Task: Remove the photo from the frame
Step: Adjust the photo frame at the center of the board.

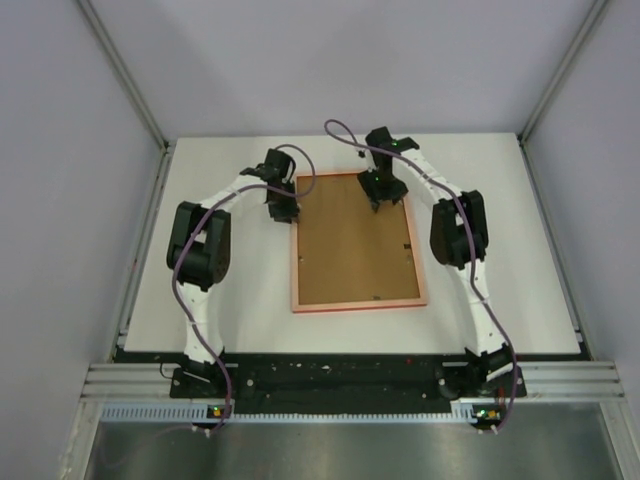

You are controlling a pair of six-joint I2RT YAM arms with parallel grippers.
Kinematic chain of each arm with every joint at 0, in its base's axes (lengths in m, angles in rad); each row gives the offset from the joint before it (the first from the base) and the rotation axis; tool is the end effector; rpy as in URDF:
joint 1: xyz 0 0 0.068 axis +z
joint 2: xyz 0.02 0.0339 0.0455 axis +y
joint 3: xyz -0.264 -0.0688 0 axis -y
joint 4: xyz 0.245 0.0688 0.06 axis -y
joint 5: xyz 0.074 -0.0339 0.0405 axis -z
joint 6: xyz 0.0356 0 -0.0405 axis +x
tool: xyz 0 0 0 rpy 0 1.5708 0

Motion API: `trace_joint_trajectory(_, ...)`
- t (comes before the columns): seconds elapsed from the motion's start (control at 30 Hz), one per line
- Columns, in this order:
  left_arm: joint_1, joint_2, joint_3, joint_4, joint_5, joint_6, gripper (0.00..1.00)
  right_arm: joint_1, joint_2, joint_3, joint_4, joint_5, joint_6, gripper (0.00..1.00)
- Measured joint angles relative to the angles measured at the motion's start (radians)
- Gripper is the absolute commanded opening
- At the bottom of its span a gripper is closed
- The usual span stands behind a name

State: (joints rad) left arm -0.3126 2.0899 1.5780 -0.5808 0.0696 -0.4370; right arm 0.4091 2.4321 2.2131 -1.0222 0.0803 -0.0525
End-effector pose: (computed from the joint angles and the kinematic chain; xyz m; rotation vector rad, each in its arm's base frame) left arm 0.4220 -0.1390 0.1778 -0.1451 2.6991 -0.3287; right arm 0.4671 0.1994 0.1872 -0.6230 2.7330 -0.0281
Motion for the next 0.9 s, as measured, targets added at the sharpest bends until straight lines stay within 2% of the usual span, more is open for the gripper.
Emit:
trace_joint_trajectory(0.23, 0.000, -0.008, -0.012, 0.002, 0.000, -0.002, 0.22, -0.039, 0.000, 0.000, -0.012, -0.069, 0.020, 0.63)
trace_joint_trajectory(0.67, 0.000, -0.013, -0.019, 0.002, 0.000, -0.003, 0.22, -0.042, 0.000, 0.053, -0.019, 0.024, 0.019, 0.65)
trace_joint_trajectory(0.9, 0.000, -0.013, -0.019, 0.002, 0.000, -0.003, 0.22, -0.058, 0.000, 0.053, -0.036, -0.032, 0.029, 0.64)
